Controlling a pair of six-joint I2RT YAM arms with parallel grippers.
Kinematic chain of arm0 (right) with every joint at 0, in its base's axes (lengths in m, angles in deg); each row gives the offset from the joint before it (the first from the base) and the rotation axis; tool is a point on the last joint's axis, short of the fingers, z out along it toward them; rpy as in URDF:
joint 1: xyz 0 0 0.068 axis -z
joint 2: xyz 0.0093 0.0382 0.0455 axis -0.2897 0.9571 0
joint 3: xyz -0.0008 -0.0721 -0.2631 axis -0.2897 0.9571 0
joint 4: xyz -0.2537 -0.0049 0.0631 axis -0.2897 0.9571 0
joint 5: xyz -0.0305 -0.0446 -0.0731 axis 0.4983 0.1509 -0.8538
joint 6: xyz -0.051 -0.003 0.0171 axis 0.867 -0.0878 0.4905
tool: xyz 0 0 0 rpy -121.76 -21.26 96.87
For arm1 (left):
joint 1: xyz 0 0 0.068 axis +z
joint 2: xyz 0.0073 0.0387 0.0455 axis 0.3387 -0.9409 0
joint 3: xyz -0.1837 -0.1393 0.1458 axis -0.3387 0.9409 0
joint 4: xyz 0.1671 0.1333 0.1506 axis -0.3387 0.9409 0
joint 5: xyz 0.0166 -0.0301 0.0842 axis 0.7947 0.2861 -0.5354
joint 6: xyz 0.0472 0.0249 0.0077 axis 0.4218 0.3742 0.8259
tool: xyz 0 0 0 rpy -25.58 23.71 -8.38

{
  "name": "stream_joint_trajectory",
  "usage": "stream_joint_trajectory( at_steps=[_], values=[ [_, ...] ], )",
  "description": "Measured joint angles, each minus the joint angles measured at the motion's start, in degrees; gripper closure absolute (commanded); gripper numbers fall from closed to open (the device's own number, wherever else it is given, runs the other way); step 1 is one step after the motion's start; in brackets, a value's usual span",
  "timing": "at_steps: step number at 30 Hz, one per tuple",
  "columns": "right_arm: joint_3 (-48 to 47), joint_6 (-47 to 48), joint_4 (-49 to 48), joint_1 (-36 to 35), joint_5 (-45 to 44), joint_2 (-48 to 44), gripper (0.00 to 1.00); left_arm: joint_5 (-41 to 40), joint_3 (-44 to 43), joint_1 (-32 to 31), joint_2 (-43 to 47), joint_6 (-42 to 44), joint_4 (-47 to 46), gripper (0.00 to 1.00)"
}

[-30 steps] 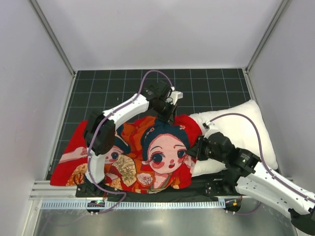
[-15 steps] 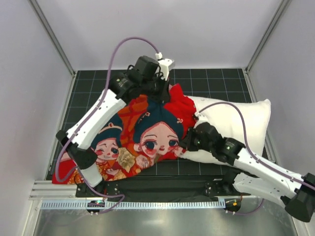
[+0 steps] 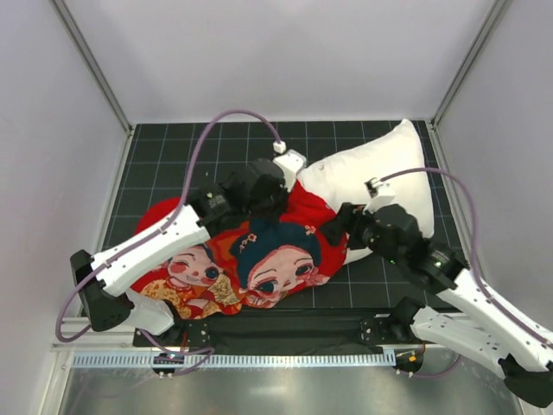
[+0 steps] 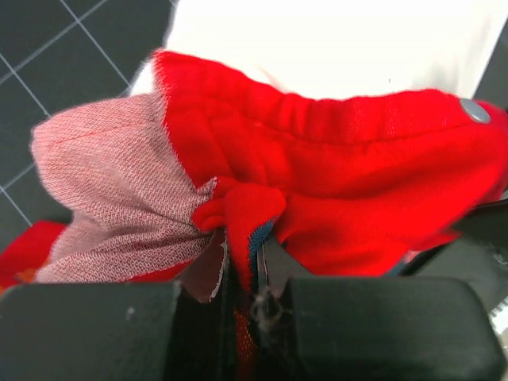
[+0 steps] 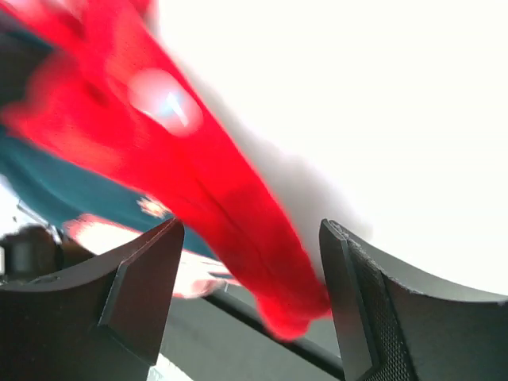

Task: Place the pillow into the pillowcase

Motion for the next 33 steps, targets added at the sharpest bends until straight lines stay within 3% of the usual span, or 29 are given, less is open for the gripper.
stream_joint_trajectory(
  at_steps=[3,5,9,15,22,23,24,26,28,33],
  values=[
    [-4.9,1.3,4.9,0.2,-4.2,-3.5,0.18,-8.2,7.4,-7.1,2.0,0.3,-6.1,1.00],
    [-10.0,2.3,7.2,0.5,-7.8,-3.6,0.01,-13.2,10.1,-11.6,3.2,0.3,-8.9,1.00],
    [-19.0,3.7,11.6,2.9,-14.8,-0.9,0.01,-18.3,11.0,-16.0,4.6,0.1,-11.2,1.00],
    [-28.0,5.8,17.2,13.9,-16.9,11.0,0.00,-24.0,11.1,-20.0,4.7,0.3,-11.8,1.00],
    [-30.0,7.6,18.0,18.3,-17.2,22.7,0.00,-27.5,11.1,-25.1,4.7,0.5,-11.6,1.00],
    [-30.0,8.2,17.6,18.7,-16.3,23.7,0.08,-28.0,11.1,-25.6,4.7,0.5,-11.4,1.00],
    [-30.0,8.9,17.3,19.1,-15.0,24.5,0.47,-28.5,11.1,-25.9,4.6,0.5,-11.2,1.00],
    [-29.2,10.1,16.2,19.3,-12.3,25.4,0.79,-29.6,10.8,-26.3,4.3,0.5,-10.5,0.99],
    [-25.8,10.9,13.4,19.3,-9.0,24.6,0.94,-30.6,10.7,-26.4,4.3,0.5,-10.1,0.95],
    [-12.8,11.0,5.6,19.7,-2.1,14.2,0.96,-32.2,9.0,-26.5,4.3,2.0,-7.2,0.80]
  ],
)
